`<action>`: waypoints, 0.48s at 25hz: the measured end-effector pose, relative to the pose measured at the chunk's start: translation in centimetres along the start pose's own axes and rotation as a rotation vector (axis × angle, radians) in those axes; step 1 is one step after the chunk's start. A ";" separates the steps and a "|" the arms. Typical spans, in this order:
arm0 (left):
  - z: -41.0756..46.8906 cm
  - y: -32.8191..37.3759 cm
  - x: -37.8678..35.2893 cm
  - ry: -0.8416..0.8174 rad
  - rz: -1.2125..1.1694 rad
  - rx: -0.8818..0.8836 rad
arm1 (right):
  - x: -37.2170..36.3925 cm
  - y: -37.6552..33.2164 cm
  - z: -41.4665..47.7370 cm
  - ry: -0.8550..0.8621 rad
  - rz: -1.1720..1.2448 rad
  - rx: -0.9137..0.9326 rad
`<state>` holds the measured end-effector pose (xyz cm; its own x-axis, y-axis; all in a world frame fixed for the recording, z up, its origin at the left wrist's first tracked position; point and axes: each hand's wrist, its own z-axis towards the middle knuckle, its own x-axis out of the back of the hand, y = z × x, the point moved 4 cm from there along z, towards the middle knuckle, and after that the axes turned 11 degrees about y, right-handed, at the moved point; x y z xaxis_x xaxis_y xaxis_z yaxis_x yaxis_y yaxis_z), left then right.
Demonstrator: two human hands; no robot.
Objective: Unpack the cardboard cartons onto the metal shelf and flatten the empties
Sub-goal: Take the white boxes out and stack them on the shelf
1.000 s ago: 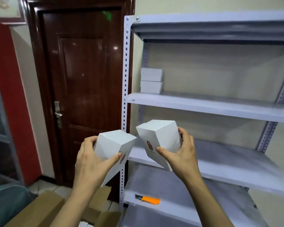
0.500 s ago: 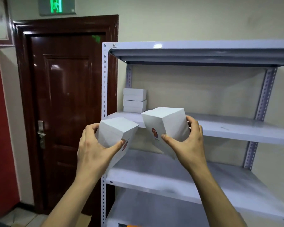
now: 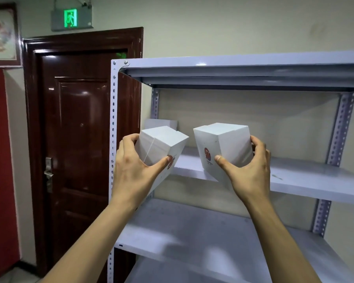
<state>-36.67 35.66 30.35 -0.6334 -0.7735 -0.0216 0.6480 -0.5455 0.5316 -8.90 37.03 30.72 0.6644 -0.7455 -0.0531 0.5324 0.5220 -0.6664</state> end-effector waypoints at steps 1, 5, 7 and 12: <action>0.1 0.4 -0.9 0.006 -0.003 -0.004 | 0.0 0.5 0.5 -0.004 0.002 -0.010; 0.5 1.9 -4.9 -0.006 0.013 -0.055 | -0.3 2.6 2.7 -0.016 0.006 -0.028; 0.4 2.2 -6.7 -0.018 0.026 -0.069 | -0.4 3.6 3.3 -0.019 -0.005 -0.039; 0.2 2.1 -9.9 -0.022 0.037 -0.022 | -0.3 5.4 4.4 -0.039 -0.038 -0.076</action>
<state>-29.15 42.21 31.85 -0.6181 -0.7859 0.0161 0.6800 -0.5243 0.5126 -3.94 41.86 30.40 0.6653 -0.7466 0.0015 0.5172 0.4595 -0.7221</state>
